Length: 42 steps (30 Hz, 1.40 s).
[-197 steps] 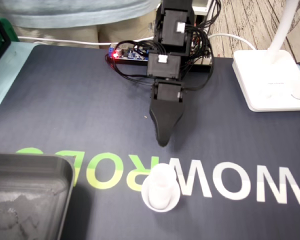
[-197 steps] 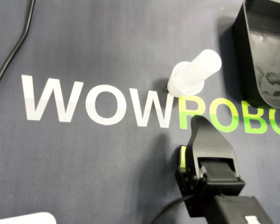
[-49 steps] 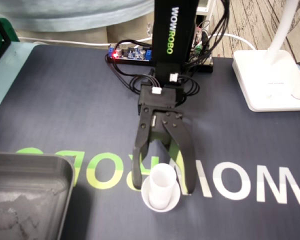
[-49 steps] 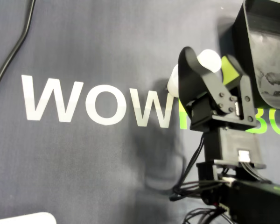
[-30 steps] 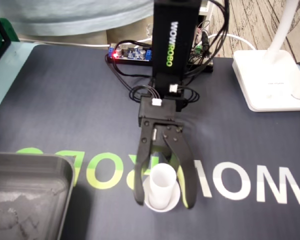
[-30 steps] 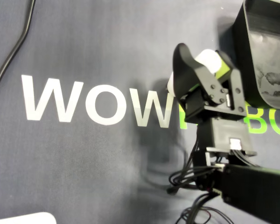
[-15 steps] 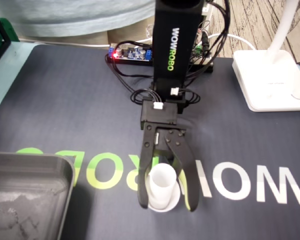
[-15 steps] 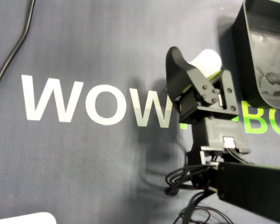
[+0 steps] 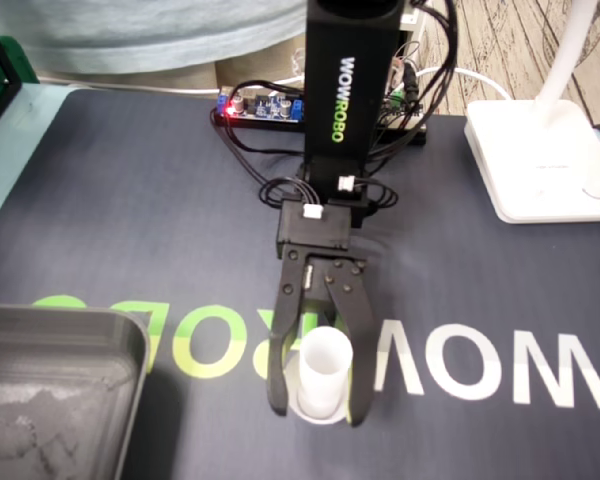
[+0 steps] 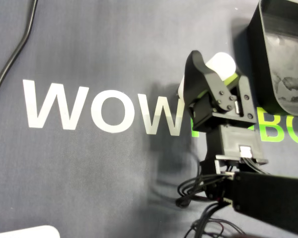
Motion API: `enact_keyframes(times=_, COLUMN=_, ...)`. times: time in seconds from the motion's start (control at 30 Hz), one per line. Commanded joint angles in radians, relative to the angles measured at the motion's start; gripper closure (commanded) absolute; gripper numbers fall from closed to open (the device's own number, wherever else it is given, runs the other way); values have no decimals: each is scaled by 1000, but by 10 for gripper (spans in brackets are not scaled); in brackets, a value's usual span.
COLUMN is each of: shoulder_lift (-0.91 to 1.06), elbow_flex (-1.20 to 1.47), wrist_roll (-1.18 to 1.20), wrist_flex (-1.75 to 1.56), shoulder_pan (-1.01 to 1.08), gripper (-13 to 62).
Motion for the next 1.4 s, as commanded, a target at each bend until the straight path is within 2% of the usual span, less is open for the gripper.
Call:
enact_keyframes(times=0.0, shoulder_lift=2, elbow_flex=-28, wrist_roll=-2, wrist_flex=-83, shoulder_pan=0, gripper=323)
enact_keyframes(times=0.3, shoulder_lift=-12, elbow_flex=-41, wrist_roll=8, wrist_flex=-81, shoulder_pan=2, gripper=343)
enact_keyframes(times=0.37, shoulder_lift=-15, elbow_flex=-44, wrist_roll=8, wrist_flex=-83, shoulder_pan=3, gripper=394)
enact_keyframes(times=0.6, shoulder_lift=-23, elbow_flex=-49, wrist_roll=21, wrist_flex=-83, shoulder_pan=2, gripper=406)
enact_keyframes(times=0.7, shoulder_lift=-23, elbow_flex=-52, wrist_roll=32, wrist_flex=-84, shoulder_pan=-3, gripper=465)
enact_keyframes(times=1.07, shoulder_lift=-21, elbow_flex=-66, wrist_roll=48, wrist_flex=-87, shoulder_pan=-18, gripper=466)
enact_keyframes(times=1.37, shoulder_lift=92, elbow_flex=-63, wrist_roll=71, wrist_flex=-75, shoulder_pan=-21, gripper=466)
